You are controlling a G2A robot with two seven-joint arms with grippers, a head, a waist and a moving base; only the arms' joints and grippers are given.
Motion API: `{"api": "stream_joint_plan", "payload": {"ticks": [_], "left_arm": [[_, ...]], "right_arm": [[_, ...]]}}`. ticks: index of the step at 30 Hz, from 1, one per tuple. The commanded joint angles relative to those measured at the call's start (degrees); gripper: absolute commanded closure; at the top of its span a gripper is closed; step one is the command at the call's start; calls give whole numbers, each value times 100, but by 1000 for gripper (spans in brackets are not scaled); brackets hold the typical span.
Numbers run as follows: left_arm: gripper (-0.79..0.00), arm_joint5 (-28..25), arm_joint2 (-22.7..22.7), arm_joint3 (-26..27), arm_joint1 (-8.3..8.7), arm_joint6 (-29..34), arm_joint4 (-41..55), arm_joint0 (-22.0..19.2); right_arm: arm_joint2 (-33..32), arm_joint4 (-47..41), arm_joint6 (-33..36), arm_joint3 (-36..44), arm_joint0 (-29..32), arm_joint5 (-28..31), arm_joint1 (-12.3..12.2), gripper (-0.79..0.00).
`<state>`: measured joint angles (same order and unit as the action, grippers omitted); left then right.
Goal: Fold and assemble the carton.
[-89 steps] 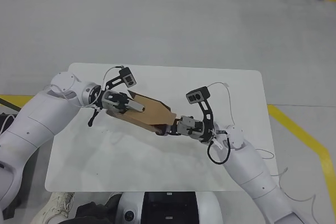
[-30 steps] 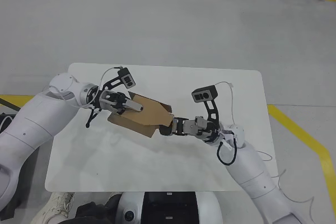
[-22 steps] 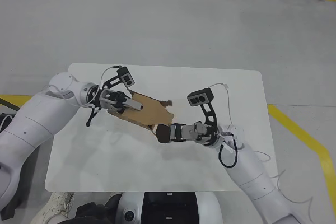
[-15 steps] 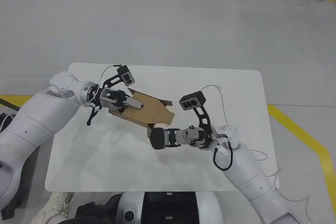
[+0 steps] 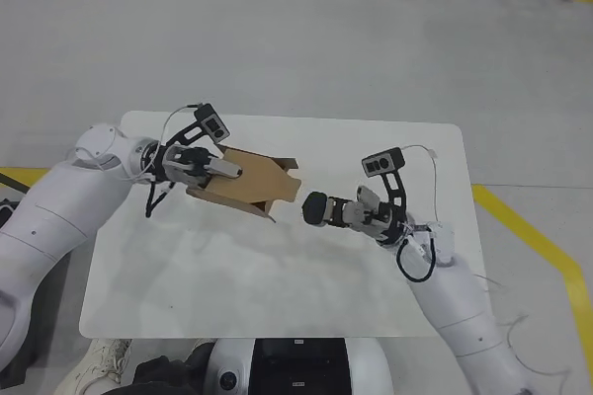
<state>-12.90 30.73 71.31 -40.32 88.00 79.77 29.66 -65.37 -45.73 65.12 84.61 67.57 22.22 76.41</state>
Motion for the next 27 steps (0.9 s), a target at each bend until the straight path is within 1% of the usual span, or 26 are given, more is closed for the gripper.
{"api": "stream_joint_plan", "payload": {"ticks": [1,4,5,7,11,14,15,17,18,19,25,27], "left_arm": [[0,62,62,89,41,0,44,35],[0,167,127,295,95,0,75,103],[0,195,143,366,109,0,89,129],[0,255,162,526,130,0,103,178],[0,311,210,717,161,0,103,245],[0,362,247,761,172,0,137,278],[0,392,252,747,171,0,144,287],[0,448,265,707,160,0,191,293],[0,489,269,693,150,0,239,300],[0,517,275,679,140,0,255,296],[0,609,280,611,63,0,238,271],[0,639,273,602,37,0,211,261]], "right_arm": [[16,186,-153,32,12,-137,-8,-785],[186,472,-349,-45,-47,-225,12,-785],[263,554,-424,-82,-86,-224,27,-739],[438,704,-542,-186,-174,-208,61,-714],[719,769,-657,-453,-339,-88,135,-767],[851,705,-639,-638,-434,35,180,-742],[882,677,-618,-682,-456,87,192,-674],[938,645,-582,-762,-493,184,214,-613],[969,643,-561,-792,-514,212,224,-551],[999,642,-545,-818,-534,231,233,-511],[1148,582,-472,-927,-647,292,289,-465],[1190,565,-466,-967,-696,282,307,-413]]}}
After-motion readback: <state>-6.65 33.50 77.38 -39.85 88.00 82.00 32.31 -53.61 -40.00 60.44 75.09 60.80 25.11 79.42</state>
